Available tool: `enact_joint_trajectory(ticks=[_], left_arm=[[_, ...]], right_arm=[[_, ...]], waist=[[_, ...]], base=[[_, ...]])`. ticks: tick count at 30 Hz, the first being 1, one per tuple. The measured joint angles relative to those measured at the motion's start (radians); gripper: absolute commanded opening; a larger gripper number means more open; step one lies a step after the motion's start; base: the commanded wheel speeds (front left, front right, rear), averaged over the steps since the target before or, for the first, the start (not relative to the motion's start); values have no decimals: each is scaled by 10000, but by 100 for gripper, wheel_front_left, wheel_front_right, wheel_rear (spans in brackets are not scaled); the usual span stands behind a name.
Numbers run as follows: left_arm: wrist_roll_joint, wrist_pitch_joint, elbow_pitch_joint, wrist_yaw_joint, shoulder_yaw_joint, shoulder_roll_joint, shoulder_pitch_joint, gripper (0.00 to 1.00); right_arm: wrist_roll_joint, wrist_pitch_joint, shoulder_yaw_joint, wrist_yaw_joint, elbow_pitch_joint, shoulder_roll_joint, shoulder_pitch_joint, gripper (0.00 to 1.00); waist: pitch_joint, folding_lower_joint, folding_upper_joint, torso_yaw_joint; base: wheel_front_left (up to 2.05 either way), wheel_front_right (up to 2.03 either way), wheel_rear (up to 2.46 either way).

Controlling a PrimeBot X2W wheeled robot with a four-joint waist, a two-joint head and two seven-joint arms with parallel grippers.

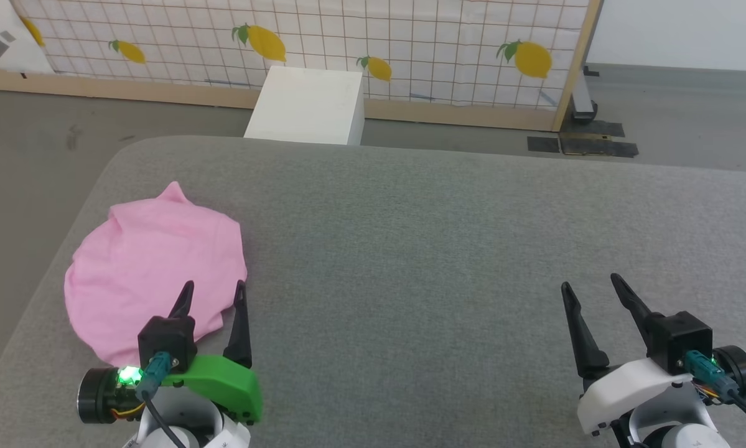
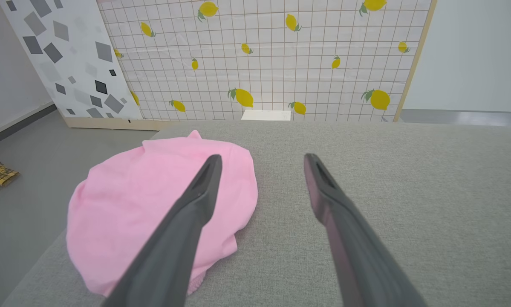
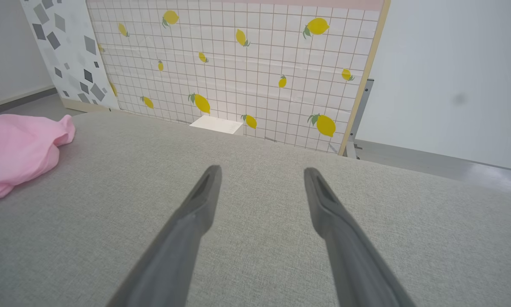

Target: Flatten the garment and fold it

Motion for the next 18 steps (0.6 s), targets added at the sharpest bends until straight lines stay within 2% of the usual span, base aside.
enact_joint_trajectory(ticks=[18], left_arm=[[-236,-357,33,205,-163,105,-3,100]], right_arm=[[56,-316,176,0,79,2,0,100]], waist=[[10,0,0,1240]], base=[[0,0,0]])
